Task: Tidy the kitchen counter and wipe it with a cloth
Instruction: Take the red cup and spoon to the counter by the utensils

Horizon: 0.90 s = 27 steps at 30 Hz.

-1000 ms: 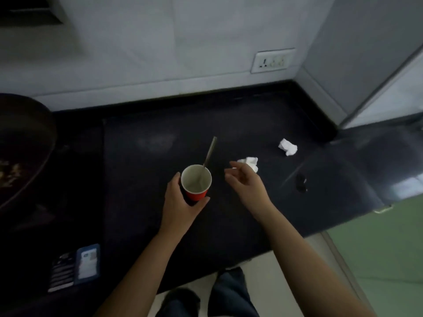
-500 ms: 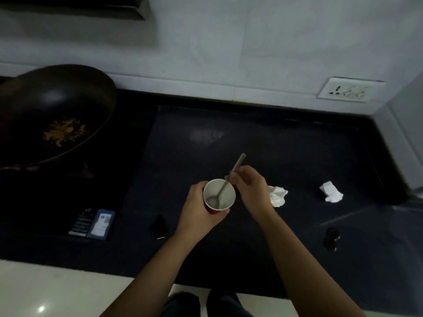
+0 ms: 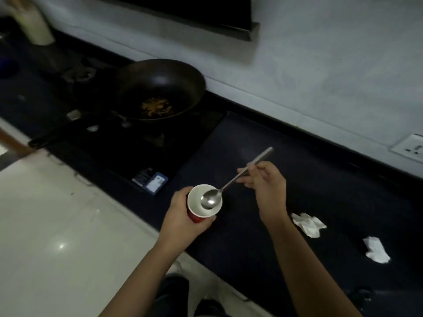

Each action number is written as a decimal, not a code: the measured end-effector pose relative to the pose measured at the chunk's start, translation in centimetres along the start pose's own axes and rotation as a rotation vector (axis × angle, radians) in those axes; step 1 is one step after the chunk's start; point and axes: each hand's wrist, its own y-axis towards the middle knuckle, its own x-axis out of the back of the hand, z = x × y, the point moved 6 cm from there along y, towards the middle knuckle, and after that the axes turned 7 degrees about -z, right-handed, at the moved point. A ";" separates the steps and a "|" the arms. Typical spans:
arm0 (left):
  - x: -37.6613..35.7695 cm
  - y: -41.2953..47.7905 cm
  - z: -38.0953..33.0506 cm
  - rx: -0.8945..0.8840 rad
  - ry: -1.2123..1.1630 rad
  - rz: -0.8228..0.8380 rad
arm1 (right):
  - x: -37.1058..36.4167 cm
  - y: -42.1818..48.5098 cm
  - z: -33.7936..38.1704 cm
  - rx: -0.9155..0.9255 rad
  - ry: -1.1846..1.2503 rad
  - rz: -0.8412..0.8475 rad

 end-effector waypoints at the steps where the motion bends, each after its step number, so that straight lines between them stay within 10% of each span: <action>1: 1.4 -0.4 0.7 0.018 -0.004 -0.037 | -1.1 -0.4 0.4 -0.003 0.021 0.012; 27: 48.1 -14.6 28.0 0.455 -0.199 -0.842 | -49.7 -25.9 -3.2 -0.057 -0.115 0.621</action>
